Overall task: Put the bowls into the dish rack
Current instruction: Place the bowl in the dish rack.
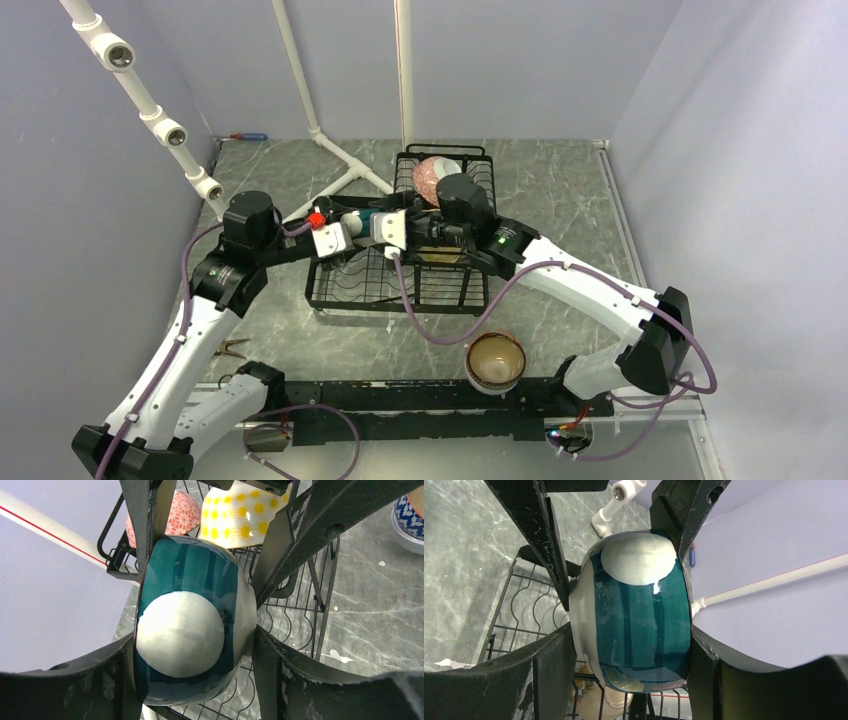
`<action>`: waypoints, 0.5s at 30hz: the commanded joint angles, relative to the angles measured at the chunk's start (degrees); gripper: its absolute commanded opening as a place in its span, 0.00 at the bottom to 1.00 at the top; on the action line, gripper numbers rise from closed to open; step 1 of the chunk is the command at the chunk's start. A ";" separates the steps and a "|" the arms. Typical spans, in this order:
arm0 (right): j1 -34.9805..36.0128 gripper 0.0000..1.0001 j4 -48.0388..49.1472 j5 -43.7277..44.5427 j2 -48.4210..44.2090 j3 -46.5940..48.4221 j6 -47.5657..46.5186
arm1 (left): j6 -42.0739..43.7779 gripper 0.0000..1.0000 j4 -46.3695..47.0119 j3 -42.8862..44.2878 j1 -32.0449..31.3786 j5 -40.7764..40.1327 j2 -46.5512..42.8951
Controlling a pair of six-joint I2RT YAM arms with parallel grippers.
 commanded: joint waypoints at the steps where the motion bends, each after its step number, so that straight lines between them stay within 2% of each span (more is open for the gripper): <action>1: 0.05 0.00 5.54 -0.72 -0.77 3.54 1.23 | 0.30 0.23 0.80 1.22 -0.11 0.03 0.59; 3: 0.08 0.00 5.79 -0.53 -0.79 3.39 1.19 | -1.01 0.04 0.59 1.56 -0.09 -0.17 1.04; 5: 0.04 0.02 6.26 -0.36 -0.86 2.92 0.95 | -2.22 0.03 0.53 1.69 -0.09 0.08 1.31; 7: 0.06 0.13 6.85 -0.33 -1.16 2.04 0.67 | -3.54 0.03 0.68 1.69 -0.09 0.40 1.57; 8: 0.07 0.19 8.03 -0.33 -1.39 1.51 0.35 | -4.12 0.03 0.78 1.69 -0.09 0.43 1.69; 12: 0.04 0.56 10.47 -0.33 -2.27 -0.47 -0.54 | -4.87 0.03 -0.15 1.74 -0.09 1.12 1.82; 15: 0.06 0.79 10.69 -0.53 -2.46 -1.23 -1.35 | -6.28 0.03 -0.61 1.35 -0.09 -0.29 1.48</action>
